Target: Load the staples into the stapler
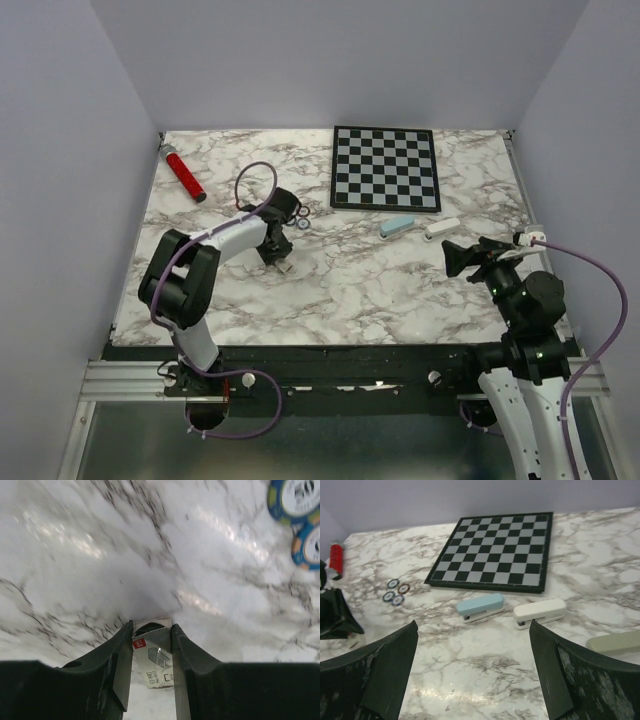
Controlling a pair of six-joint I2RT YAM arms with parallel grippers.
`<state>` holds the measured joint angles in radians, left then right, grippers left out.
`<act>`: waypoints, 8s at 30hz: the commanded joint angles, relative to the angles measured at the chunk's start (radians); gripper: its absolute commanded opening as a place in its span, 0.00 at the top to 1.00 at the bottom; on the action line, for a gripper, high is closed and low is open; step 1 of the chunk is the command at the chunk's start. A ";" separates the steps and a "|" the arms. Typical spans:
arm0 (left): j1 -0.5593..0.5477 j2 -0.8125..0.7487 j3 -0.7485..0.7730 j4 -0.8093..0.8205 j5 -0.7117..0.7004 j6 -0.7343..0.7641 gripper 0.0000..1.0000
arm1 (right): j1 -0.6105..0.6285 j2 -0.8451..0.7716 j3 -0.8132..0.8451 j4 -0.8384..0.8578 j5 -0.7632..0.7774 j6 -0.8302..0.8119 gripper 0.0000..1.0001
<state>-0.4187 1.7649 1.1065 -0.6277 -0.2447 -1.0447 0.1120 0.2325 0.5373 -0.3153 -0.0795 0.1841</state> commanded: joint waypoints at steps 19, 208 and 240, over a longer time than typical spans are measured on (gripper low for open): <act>-0.242 -0.107 -0.224 0.187 0.285 -0.345 0.20 | 0.006 0.275 -0.112 0.093 -0.425 0.173 0.00; -0.121 -0.196 -0.494 0.818 0.771 0.103 0.47 | 0.661 1.438 0.365 -0.039 0.113 0.420 0.99; -0.130 -0.102 -0.517 0.964 0.835 0.020 0.80 | 0.663 1.455 0.371 -0.021 0.084 0.422 0.99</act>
<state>-0.5430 1.6459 0.5945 0.2913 0.5503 -1.0115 0.7708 1.6558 0.9062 -0.2871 -0.0021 0.6270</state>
